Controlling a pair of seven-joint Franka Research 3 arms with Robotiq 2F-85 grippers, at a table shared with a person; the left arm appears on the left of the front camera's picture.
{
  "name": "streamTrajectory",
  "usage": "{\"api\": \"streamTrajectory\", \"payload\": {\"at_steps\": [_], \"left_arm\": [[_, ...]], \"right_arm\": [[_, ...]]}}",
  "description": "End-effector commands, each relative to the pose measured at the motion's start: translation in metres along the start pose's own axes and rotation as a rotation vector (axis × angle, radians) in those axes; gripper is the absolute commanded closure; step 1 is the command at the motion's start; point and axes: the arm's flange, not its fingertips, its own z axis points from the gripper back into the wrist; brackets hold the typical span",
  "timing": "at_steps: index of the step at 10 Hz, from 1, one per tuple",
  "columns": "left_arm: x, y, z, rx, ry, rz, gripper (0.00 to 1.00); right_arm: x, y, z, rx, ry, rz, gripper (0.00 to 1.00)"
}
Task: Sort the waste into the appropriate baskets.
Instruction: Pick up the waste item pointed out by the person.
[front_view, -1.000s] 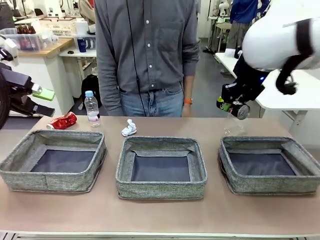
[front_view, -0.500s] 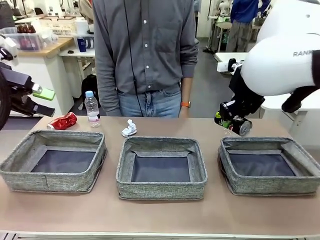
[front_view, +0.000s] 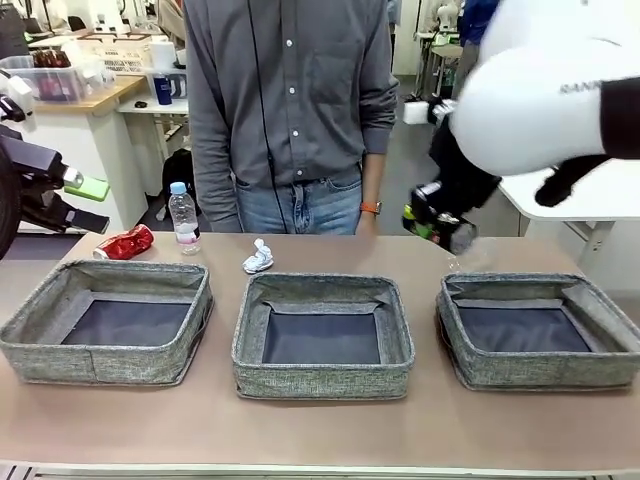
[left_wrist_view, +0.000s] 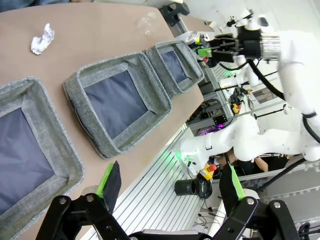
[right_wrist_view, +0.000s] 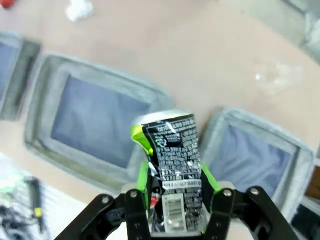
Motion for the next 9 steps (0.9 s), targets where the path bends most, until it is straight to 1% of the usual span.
{"api": "streamTrajectory", "payload": {"at_steps": [1,2,3,4,5,7,8,9], "left_arm": [[0.001,0.0,-0.002,-0.017,-0.014,-0.02,0.0],[0.001,0.0,-0.002,-0.017,-0.014,-0.02,0.0],[0.001,0.0,-0.002,-0.017,-0.014,-0.02,0.0],[0.001,0.0,-0.002,-0.017,-0.014,-0.02,0.0],[0.001,0.0,-0.002,-0.017,-0.014,-0.02,0.0],[0.001,0.0,-0.002,-0.017,-0.014,-0.02,0.0],[0.001,0.0,-0.002,-0.017,-0.014,-0.02,0.0],[0.001,0.0,-0.002,-0.017,-0.014,-0.02,0.0]], "right_arm": [[0.032,0.054,0.062,0.002,0.041,-0.177,0.57],[0.035,0.076,0.087,-0.019,0.068,-0.305,0.57],[0.038,0.096,0.108,-0.037,0.122,-0.41,0.57],[0.04,0.111,0.13,-0.066,0.152,-0.472,0.57],[0.043,0.126,0.155,-0.071,0.214,-0.518,0.57],[0.049,0.143,0.186,-0.09,0.202,-0.598,0.57],[0.049,0.148,0.194,-0.093,0.159,-0.617,0.57],[0.048,0.151,0.197,-0.074,0.15,-0.611,0.57]]}}
